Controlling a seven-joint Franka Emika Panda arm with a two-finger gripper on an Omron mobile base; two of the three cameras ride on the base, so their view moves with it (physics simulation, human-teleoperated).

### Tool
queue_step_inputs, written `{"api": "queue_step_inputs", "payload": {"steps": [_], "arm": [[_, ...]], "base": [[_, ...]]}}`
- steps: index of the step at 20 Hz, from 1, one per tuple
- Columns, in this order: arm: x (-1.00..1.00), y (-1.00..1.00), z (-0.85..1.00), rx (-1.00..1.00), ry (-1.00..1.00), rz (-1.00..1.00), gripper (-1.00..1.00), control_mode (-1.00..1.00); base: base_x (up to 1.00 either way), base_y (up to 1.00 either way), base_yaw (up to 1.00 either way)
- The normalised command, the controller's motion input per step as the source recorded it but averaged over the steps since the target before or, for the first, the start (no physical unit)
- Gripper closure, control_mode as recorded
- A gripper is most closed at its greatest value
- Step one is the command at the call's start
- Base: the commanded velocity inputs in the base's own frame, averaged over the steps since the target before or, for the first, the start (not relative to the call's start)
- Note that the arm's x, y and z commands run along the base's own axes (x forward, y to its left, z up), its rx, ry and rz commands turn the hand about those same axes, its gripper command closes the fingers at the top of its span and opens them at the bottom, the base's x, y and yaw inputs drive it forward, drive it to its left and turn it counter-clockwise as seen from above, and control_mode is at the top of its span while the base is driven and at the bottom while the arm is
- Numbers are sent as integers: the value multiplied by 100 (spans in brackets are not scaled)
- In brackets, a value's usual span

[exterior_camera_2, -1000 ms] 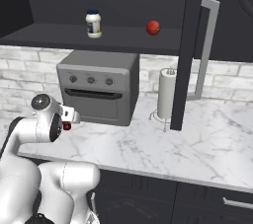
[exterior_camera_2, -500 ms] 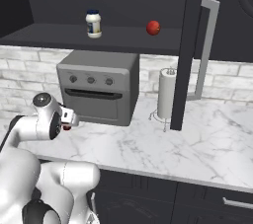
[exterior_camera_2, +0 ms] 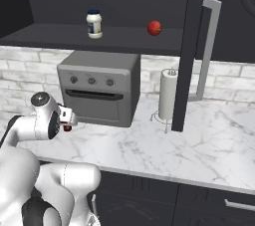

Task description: Pick the mayonnaise and condiment bottle from the counter and place them in the cabinet.

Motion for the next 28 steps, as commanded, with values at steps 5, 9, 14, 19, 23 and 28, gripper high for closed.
{"api": "queue_step_inputs", "payload": {"steps": [5, 9, 14, 19, 23, 28], "arm": [[0, 3, 0, -2, -10, 2, -100, -100], [6, 3, -2, -2, -8, 1, -100, -100], [34, 1, -7, 0, 0, 2, -100, -100], [46, 3, -6, 0, 1, 2, -100, -100], [31, 18, -12, 0, 4, 1, -100, -100], [5, 30, -16, 0, 3, 0, -100, -100]], "base": [[0, 0, 0], [0, 0, 0], [0, 0, 0], [0, 0, 0], [0, 0, 0], [0, 0, 0]]}}
